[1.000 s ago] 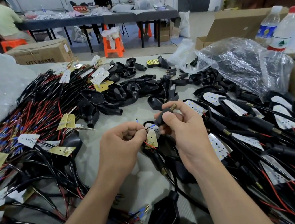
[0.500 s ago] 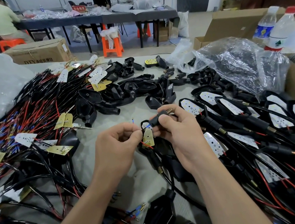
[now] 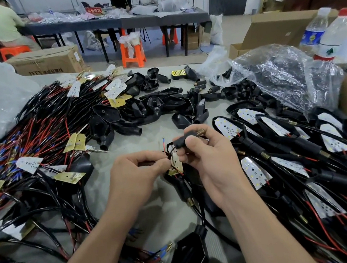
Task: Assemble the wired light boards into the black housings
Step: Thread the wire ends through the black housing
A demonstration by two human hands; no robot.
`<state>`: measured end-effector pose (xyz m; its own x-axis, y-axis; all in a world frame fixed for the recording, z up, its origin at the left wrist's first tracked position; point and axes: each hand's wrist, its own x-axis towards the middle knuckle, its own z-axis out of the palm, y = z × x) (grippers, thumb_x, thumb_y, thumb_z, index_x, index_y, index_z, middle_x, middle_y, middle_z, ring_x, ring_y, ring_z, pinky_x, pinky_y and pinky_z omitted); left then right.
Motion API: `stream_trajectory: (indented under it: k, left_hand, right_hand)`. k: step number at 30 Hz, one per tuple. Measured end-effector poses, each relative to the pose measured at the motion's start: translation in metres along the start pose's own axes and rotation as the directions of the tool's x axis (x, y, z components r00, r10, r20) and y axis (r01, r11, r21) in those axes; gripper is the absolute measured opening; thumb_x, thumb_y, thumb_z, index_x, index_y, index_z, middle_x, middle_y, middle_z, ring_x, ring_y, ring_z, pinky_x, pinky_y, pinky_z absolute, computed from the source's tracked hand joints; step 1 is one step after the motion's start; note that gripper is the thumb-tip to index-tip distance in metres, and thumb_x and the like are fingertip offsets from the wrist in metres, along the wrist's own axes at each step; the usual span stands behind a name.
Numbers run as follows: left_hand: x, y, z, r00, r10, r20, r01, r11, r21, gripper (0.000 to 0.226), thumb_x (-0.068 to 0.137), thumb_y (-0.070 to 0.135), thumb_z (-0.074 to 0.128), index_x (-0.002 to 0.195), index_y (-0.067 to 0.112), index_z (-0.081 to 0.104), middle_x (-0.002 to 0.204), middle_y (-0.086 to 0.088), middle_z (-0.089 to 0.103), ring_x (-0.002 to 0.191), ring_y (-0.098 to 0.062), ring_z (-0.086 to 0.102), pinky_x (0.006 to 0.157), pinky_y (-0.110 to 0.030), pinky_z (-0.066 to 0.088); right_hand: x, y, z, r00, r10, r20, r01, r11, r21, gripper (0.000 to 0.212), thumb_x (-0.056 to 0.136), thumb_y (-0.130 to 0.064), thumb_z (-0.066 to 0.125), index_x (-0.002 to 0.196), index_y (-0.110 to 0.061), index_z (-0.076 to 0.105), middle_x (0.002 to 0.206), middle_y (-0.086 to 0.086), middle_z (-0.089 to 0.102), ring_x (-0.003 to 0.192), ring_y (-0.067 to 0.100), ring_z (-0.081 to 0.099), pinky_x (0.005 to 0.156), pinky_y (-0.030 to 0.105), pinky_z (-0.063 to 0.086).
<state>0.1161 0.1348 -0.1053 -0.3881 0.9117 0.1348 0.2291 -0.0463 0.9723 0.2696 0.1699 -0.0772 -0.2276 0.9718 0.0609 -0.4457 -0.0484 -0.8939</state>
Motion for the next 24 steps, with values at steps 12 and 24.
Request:
stream_trajectory:
  k: [12, 24]
  left_hand:
    - [-0.0046, 0.0034, 0.0067, 0.999, 0.032, 0.006, -0.032, 0.999, 0.000, 0.017, 0.064, 0.035, 0.083, 0.081, 0.032, 0.080, 0.075, -0.007, 0.076, 0.072, -0.046, 0.068, 0.070, -0.059, 0.057]
    - [-0.0053, 0.0039, 0.0012, 0.997, 0.070, -0.030, -0.067, 0.994, 0.087, 0.023, 0.067, 0.027, 0.094, 0.074, 0.043, 0.079, 0.072, 0.020, 0.072, 0.048, -0.002, 0.050, 0.051, -0.018, 0.041]
  right_hand:
    - [-0.0013, 0.0027, -0.0002, 0.998, 0.033, 0.045, -0.031, 0.998, -0.051, 0.026, 0.092, 0.012, 0.055, 0.091, -0.010, 0.070, 0.083, 0.018, 0.072, 0.061, 0.018, 0.058, 0.068, 0.030, 0.054]
    - [-0.0015, -0.0009, -0.0020, 0.994, 0.102, 0.037, -0.104, 0.992, 0.071, 0.023, 0.091, 0.013, 0.055, 0.096, -0.004, 0.070, 0.089, 0.022, 0.066, 0.061, 0.017, 0.057, 0.065, 0.025, 0.052]
